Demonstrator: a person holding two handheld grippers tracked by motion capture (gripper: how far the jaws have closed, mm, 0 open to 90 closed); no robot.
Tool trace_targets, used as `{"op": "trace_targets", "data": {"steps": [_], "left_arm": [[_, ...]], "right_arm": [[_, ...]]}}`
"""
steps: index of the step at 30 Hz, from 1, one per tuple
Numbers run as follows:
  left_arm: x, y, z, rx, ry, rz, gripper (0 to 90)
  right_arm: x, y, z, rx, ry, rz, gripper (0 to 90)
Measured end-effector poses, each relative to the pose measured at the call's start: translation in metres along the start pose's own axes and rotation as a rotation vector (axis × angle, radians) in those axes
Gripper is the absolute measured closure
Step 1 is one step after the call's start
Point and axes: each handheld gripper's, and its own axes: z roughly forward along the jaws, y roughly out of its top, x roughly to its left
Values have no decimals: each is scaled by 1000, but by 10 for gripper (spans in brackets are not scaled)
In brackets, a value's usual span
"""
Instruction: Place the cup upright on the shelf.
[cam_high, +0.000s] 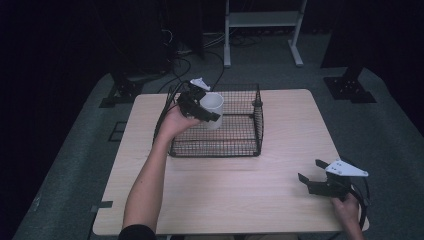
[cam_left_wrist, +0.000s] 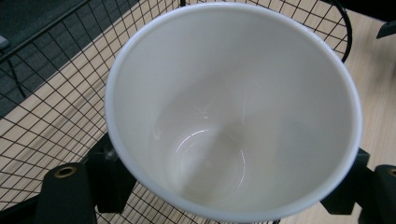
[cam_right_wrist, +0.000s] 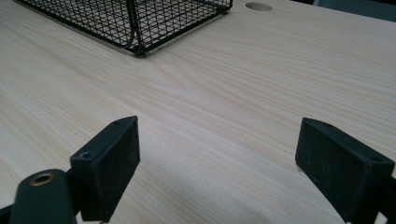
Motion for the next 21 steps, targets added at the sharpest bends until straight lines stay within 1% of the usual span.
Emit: {"op": "trace_targets", "data": {"steps": [4,5,8,9,10,12,13,17,21], "left_arm": [[5,0,9,12,0,-18,214],[5,0,9,12,0,-18,214],[8,-2,18,33,-5,-22,214],[8,-2,18,33,-5,-22,214],[10,-2,22,45,-8,-24,214],[10,-3,24,48,-10,-26,214],[12,-4,28,50,-20,-33,214],[15,-5,33,63,-24,-39,214],[19,-10,40,73,-31,-60,214]], "right_arm": [[0,0,0,-1,1,1,131],[0,0,0,-1,1,1,131],[0,0,0,-1,3,-1,131],[0,0,0,-1,3,-1,131],[0,0,0,-2,2,-1,131],[0,0,0,-3,3,-1,131],[0,0,0,-3,3,-2,131],[0,0,0,-4,5,-1,131],[0,0,-1,-5,7,-1,131]]}}
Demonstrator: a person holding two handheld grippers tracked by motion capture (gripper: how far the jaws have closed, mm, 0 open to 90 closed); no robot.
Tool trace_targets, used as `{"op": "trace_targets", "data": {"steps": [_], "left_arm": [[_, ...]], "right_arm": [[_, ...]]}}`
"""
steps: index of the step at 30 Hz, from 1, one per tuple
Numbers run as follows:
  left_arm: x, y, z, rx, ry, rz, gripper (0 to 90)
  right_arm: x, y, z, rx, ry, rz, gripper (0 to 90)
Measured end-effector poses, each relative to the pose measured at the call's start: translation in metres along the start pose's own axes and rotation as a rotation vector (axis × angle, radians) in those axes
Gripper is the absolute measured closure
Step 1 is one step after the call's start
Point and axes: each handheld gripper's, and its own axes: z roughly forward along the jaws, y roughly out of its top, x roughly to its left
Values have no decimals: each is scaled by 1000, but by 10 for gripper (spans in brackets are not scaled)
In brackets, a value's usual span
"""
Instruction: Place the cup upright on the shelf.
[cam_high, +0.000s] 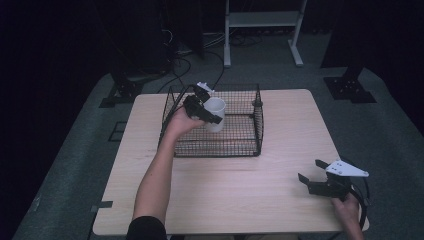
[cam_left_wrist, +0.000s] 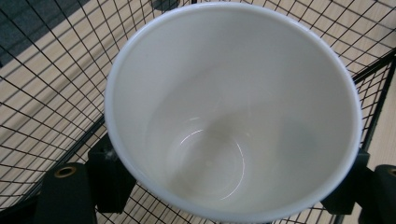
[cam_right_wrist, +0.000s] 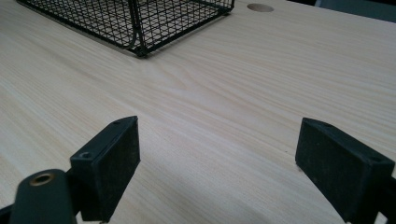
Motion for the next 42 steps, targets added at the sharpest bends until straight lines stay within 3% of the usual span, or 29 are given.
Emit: {"op": "trace_targets", "data": {"steps": [9,25,36,42], "left_arm": [[8,-11,14,34,-4,-30,214],[13,-15,27,74,-3,-51,214],[17,-17,35,102,16,-50,213],[18,-20,40,143,26,-50,213]], "right_arm": [[0,0,0,-3,3,0,131],[0,0,-1,-7,3,0,131],[0,0,-1,-7,3,1,131],[0,0,-1,-8,6,1,131]]}}
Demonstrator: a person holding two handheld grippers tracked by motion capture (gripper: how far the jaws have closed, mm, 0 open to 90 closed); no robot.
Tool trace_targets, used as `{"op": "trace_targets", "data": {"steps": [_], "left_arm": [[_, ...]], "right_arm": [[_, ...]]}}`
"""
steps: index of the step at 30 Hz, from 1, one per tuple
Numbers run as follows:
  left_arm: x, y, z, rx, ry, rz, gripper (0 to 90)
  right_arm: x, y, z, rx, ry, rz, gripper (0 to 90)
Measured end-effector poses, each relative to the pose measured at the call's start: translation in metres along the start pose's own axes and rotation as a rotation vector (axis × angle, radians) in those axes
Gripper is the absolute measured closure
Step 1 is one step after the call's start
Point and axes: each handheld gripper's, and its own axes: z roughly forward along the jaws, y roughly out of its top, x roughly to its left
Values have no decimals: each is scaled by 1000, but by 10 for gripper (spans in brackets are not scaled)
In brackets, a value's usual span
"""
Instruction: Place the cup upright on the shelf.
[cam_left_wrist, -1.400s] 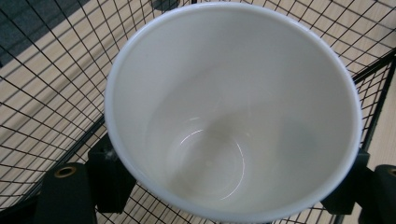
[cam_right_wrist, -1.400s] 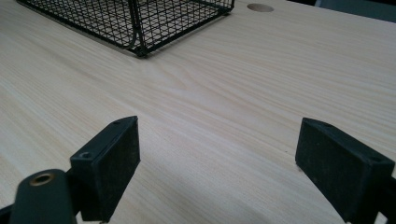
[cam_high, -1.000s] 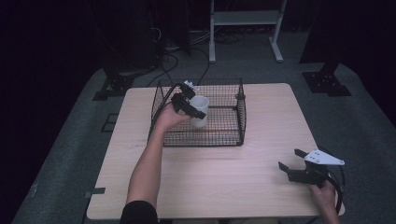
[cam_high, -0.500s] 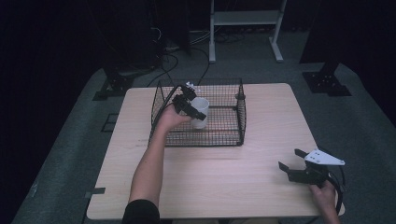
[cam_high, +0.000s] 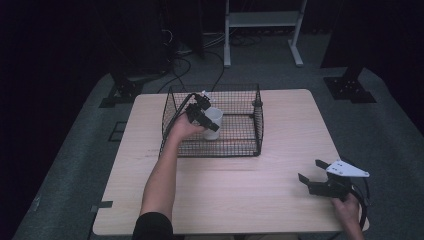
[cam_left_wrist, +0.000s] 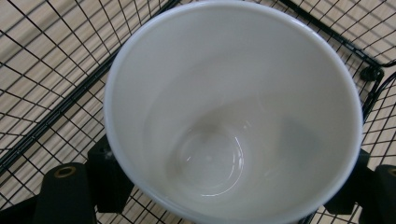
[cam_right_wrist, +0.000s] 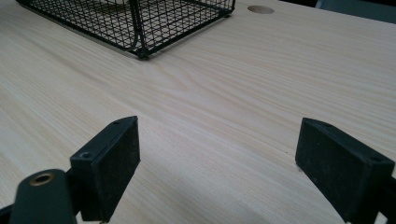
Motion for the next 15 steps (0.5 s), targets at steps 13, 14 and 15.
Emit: {"op": "trace_targets", "data": {"steps": [13,14,15], "left_arm": [[3,-6,-3,13,8,-15,188],[3,-6,-3,14,10,-14,188],[3,-6,-3,11,6,-14,188]], "right_arm": [[0,0,0,0,-1,6,131],[0,0,0,0,-1,7,131],[0,0,0,0,-1,7,131]]}}
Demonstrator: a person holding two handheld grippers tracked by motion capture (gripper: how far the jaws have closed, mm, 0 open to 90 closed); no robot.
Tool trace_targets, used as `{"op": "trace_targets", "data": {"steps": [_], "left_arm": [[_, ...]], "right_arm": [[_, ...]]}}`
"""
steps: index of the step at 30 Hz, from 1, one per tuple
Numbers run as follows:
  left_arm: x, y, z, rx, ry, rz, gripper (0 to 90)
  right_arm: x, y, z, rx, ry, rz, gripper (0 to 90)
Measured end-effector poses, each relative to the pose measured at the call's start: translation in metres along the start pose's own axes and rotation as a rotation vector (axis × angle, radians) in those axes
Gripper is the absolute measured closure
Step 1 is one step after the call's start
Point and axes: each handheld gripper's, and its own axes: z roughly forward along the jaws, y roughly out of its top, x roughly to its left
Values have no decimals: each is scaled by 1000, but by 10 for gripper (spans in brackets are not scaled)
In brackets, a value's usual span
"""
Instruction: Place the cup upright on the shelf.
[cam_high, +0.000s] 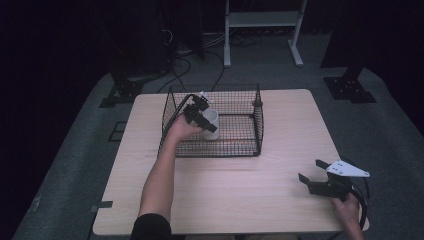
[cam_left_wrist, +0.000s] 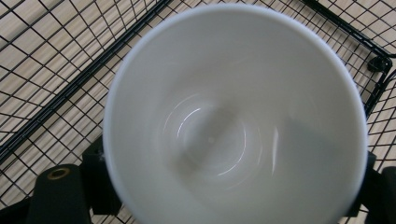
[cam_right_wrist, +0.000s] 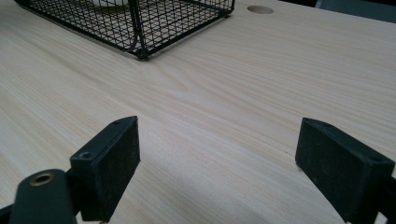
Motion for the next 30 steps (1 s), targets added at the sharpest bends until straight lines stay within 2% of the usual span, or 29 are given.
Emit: {"op": "trace_targets", "data": {"steps": [9,15,18,23,25,30], "left_arm": [[-5,0,-4,-20,-2,16,174],[-9,1,-10,-44,3,19,112],[-12,2,-16,-61,18,31,101],[-12,0,-25,-91,44,26,82],[-12,0,-28,-109,31,23,80],[-17,-1,-38,-109,56,46,80]], "right_arm": [[0,0,0,-1,1,-1,131],[0,0,0,0,1,-5,131],[0,0,0,0,0,-6,131],[0,0,0,1,-2,-7,131],[0,0,0,1,-3,-6,131],[0,0,1,2,-2,-3,131]]}}
